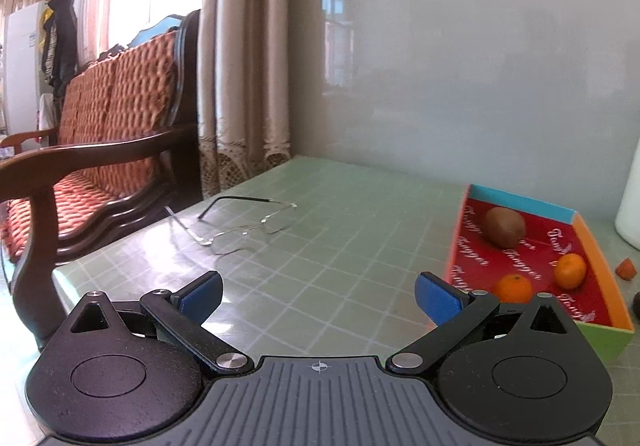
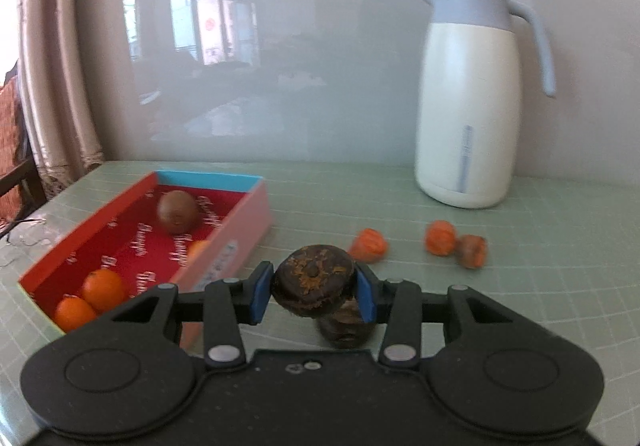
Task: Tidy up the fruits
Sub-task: 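Carry the dark fruit with the right tool into the red box and release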
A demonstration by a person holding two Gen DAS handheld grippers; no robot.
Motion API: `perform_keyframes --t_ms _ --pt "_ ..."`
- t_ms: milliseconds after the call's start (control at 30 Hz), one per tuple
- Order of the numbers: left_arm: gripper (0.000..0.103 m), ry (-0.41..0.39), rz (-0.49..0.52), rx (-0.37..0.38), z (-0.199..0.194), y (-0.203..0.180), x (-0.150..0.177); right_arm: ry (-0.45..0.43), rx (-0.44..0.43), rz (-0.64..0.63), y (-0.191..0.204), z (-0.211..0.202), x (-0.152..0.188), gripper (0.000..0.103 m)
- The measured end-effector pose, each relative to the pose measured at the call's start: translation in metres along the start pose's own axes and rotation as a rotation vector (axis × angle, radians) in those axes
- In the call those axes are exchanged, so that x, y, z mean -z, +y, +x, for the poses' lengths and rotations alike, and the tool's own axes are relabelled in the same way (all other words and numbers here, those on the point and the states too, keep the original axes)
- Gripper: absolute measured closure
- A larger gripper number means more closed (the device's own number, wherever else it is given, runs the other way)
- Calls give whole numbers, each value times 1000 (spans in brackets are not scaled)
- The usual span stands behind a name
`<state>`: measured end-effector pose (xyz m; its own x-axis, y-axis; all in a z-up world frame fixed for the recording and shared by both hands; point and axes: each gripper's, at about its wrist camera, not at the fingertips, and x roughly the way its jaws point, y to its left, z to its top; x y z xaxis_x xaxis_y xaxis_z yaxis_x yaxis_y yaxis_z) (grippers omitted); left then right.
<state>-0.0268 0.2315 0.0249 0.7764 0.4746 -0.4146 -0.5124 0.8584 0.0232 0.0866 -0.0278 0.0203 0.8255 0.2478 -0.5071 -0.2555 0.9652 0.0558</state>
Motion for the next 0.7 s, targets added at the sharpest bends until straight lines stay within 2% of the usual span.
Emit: perform_keyframes --t_ms 267,433,600,667,700 --pt "2 8 5 -21 2 16 2 -27 -95 -19 43 5 0 61" --pt "2 7 9 -15 2 16 3 -66 -164 -76 76 4 4 61" --pt "2 6 17 -5 2 11 3 -48 -194 -135 98 6 11 61" --pt "1 6 22 1 1 10 3 -30 -194 -146 102 9 12 57" --pt "2 6 25 2 1 8 3 -22 -189 -150 104 11 14 43"
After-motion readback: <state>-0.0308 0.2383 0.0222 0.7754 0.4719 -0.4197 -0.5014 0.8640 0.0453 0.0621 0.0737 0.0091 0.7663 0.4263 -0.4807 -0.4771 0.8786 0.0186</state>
